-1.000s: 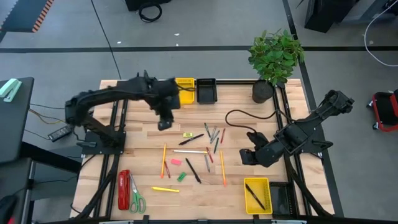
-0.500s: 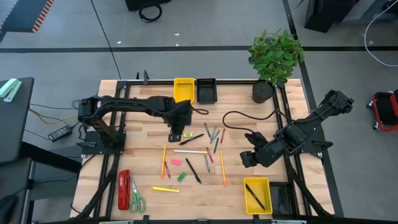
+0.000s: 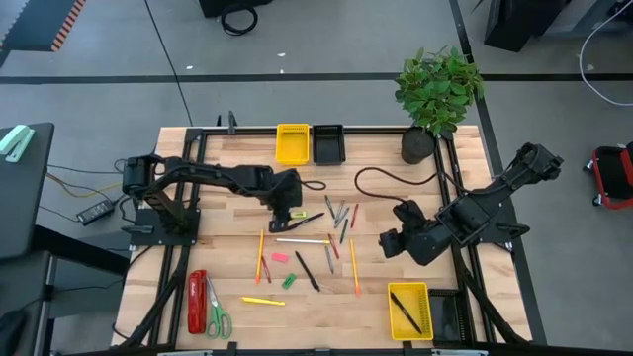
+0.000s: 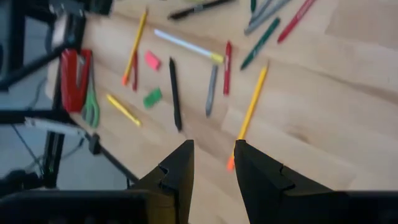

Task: Sort crayons/erasers/pens/pencils in bins
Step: Put the yellow eraser into the top black bin

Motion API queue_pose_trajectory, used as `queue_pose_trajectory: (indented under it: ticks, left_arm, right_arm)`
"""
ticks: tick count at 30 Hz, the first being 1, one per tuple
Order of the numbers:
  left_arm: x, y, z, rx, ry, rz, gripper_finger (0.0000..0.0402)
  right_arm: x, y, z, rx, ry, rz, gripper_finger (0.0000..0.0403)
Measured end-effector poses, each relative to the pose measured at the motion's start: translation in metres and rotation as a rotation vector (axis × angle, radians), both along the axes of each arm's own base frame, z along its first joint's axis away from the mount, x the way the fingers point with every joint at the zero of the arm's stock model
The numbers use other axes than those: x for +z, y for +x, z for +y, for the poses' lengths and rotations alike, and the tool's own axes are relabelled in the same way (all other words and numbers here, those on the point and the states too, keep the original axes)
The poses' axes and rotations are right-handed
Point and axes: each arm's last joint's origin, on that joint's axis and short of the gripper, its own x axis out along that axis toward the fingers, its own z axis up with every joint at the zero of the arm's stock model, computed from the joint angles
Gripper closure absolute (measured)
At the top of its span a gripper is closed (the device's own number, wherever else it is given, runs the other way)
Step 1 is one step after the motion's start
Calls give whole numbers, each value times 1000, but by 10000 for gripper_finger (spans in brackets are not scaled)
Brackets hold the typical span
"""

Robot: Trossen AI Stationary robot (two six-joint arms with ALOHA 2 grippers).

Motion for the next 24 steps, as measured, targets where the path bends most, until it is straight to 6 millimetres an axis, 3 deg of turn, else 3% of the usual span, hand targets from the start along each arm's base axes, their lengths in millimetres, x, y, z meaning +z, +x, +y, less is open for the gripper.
queue_pose_trajectory:
  ticks: [14, 24]
  left_arm:
    - [-30, -11, -1, -6, 75, -47, 202]
    - [-36, -3, 0, 32, 90, -157, 207]
  right_arm:
    - [1, 0, -3, -49, -104, -49, 282]
    - [2, 1, -5, -115, -124, -84, 282]
